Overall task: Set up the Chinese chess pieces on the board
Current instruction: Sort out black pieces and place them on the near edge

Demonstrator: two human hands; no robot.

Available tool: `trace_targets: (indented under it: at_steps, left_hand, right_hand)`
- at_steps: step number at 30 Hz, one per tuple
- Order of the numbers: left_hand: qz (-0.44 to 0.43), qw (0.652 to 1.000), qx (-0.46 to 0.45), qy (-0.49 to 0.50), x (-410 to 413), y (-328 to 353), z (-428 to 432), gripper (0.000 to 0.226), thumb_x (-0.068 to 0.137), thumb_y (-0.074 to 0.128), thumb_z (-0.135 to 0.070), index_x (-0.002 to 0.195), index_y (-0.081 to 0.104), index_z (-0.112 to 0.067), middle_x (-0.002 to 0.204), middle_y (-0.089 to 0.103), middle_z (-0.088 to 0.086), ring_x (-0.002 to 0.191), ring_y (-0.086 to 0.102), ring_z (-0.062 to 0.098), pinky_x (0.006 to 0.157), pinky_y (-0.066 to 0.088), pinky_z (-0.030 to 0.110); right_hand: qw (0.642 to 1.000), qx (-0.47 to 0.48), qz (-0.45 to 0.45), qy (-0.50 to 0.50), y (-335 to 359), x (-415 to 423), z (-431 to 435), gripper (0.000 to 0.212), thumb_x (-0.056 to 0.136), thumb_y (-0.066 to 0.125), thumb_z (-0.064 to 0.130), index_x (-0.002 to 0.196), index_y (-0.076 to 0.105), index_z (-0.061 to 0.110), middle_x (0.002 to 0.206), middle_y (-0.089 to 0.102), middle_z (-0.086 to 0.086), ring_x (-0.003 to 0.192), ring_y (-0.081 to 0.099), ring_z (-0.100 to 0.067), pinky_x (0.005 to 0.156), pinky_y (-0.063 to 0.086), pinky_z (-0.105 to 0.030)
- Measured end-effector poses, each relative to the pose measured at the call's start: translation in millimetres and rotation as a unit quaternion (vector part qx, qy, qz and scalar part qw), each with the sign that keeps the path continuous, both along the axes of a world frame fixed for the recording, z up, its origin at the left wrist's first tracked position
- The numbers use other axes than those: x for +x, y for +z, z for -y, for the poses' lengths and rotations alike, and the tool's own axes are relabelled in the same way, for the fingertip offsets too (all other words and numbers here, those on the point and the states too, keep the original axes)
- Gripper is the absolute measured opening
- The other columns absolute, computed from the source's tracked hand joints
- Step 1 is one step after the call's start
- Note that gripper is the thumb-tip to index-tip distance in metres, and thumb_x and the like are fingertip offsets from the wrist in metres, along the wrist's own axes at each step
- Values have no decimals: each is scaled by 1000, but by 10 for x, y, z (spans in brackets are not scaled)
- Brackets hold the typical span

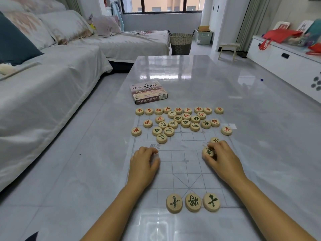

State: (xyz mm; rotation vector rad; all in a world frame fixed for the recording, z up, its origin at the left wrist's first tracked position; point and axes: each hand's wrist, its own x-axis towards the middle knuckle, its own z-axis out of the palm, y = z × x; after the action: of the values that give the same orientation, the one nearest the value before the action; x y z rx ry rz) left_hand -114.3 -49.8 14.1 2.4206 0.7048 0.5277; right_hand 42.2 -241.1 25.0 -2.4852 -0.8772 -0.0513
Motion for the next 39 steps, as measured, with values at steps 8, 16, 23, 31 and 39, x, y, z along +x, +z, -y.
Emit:
trace_targets:
  at_steps: [8,16,23,31,39]
  left_hand:
    - [-61,997,40,29,349,57,-46,40,85,57,-36,121,50,-19,122,54,4,112,45,23,92,34,33]
    - [-84,992,71,65,671,102,-191,42,82,62,-37,112,50,-11,116,53,12,107,47,29,87,41,40]
    - [-88,991,83,58,861,114,-356,30,86,57,-33,103,53,-9,113,56,13,104,49,31,84,40,42]
    - [-36,997,9,64,925,23,-470,42,83,61,-34,117,54,-11,120,55,12,110,48,30,95,42,46]
    - [-5,998,-43,44,874,43,-488,42,81,67,-28,116,57,-10,119,55,11,104,53,25,91,47,42]
  right_hand:
    - [999,33,-23,-2,-66,9,14,41,86,62,30,122,55,13,120,52,-7,110,46,-22,85,40,-30]
    - [999,42,-27,-4,-86,52,14,42,85,63,32,123,54,14,121,51,-7,110,48,-22,80,37,-26]
    - [999,46,-27,-6,-106,47,23,42,84,64,30,122,55,13,121,51,-7,111,47,-24,82,39,-30]
    - [997,62,-43,-4,-126,82,33,42,84,65,31,122,56,16,120,51,-4,108,49,-20,83,40,-28]
    - [978,135,-161,16,86,55,213,33,84,66,27,116,60,22,105,52,7,85,50,-1,70,36,-11]
